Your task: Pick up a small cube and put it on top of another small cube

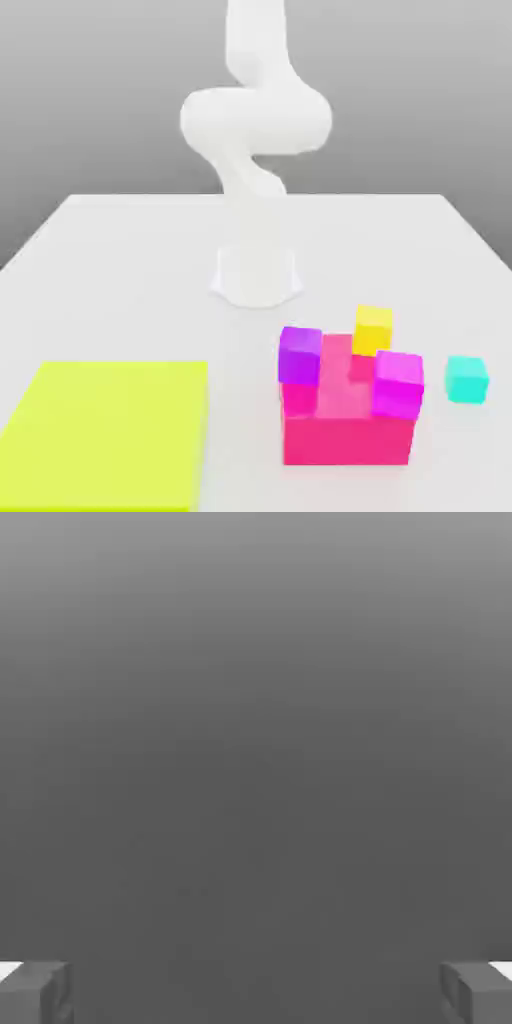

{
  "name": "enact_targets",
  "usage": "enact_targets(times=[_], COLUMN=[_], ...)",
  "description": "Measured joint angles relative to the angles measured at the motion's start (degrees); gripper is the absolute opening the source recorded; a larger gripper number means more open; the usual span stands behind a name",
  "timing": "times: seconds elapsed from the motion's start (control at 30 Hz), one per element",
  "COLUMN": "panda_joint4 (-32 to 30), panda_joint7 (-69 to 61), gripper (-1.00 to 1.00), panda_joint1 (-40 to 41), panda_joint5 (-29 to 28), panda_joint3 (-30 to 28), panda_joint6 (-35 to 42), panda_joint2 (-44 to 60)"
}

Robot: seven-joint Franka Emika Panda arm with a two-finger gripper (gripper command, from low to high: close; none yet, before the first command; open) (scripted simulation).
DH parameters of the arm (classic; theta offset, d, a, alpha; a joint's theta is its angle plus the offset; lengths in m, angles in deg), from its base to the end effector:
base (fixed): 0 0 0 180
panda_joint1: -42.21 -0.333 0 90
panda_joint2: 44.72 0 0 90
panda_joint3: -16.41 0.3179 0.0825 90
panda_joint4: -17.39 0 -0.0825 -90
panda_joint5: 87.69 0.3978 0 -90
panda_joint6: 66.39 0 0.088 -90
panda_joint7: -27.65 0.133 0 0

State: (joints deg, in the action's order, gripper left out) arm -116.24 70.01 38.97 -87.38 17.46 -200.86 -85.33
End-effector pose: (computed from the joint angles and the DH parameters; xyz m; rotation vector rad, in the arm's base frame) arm 0.4100 0.0329 0.6480 -2.5585 0.8859 -0.9450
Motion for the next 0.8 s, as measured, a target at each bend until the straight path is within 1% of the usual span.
enact_targets(times=[0.3, 0.5, 0.67, 0.73, 0.8], panda_joint4=[-6.7, -11.2, -14.8, -16.3, -16.8], panda_joint7=[-12.3, -19.5, -23.7, -24.7, -24.3], gripper=[0.0, 0.0, 0.0, 0.0, 0.0], panda_joint1=[-11.2, -17.3, -23.8, -25.6, -27.1], panda_joint5=[0.7, -0.1, -3.2, -5.3, -8.0], panda_joint3=[5.0, 9.6, 13.2, 13.9, 13.4], panda_joint6=[-9.8, -16.2, -21.5, -23.6, -26.1], panda_joint2=[19.0, 31.4, 42.0, 46.2, 50.5])
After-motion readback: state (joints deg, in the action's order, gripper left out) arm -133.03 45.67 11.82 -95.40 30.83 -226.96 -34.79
